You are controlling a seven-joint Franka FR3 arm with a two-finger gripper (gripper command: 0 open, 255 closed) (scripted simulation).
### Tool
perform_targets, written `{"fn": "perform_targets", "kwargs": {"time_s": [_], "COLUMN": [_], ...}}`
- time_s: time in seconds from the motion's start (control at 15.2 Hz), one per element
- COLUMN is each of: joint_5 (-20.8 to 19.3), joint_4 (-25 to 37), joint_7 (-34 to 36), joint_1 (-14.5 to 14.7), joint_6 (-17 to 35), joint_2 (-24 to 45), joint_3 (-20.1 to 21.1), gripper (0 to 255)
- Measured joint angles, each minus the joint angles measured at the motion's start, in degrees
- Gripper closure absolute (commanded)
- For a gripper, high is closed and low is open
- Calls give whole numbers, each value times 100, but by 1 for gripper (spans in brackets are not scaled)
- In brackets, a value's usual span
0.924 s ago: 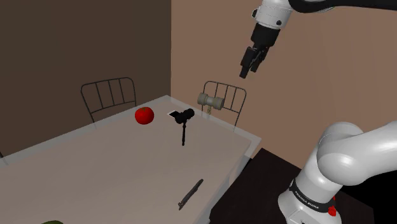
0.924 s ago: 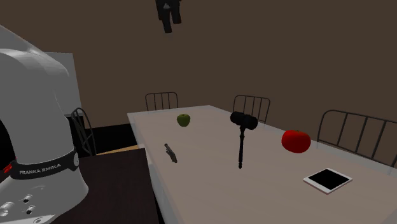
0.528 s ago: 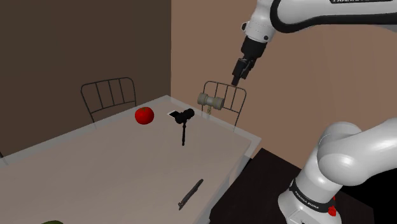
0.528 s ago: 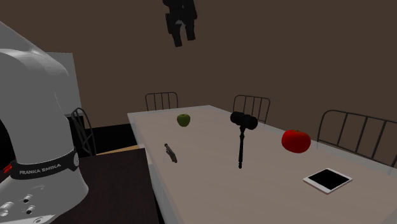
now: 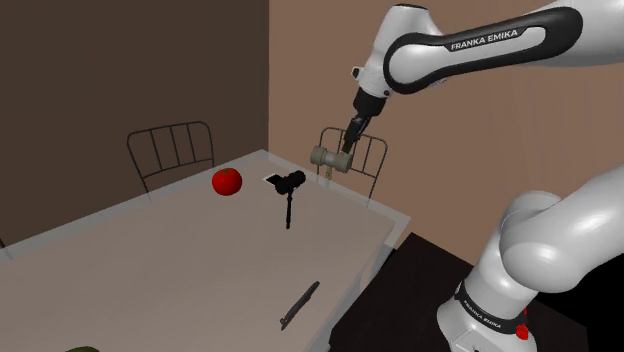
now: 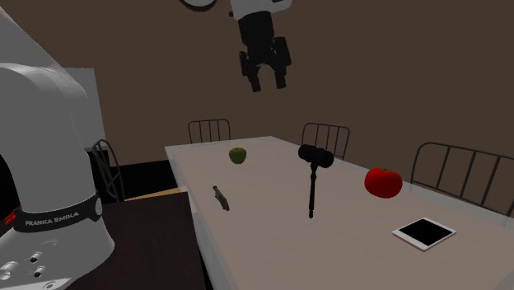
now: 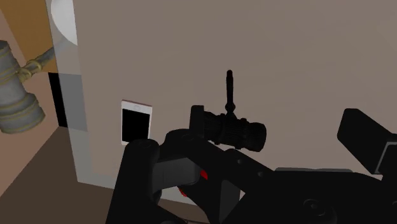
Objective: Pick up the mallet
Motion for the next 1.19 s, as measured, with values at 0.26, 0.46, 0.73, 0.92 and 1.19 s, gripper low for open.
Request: {"fn": "perform_targets", "kwargs": {"time_s": [0.26,0.46,0.73,0.92,1.19], "joint_5": [72,207,521,890,1320], "joint_4": [95,249,491,902,1320], "joint_7": [-542,-1020,-1704,-2296,-2928], "joint_1": [133,240,387,468,462], "joint_6": [814,1380,2027,2412,2767], "joint_2": [804,1455,2269,3026,3772], "joint_3": [-212,-381,-538,-592,-516], "gripper": [0,0,0,0,0]}}
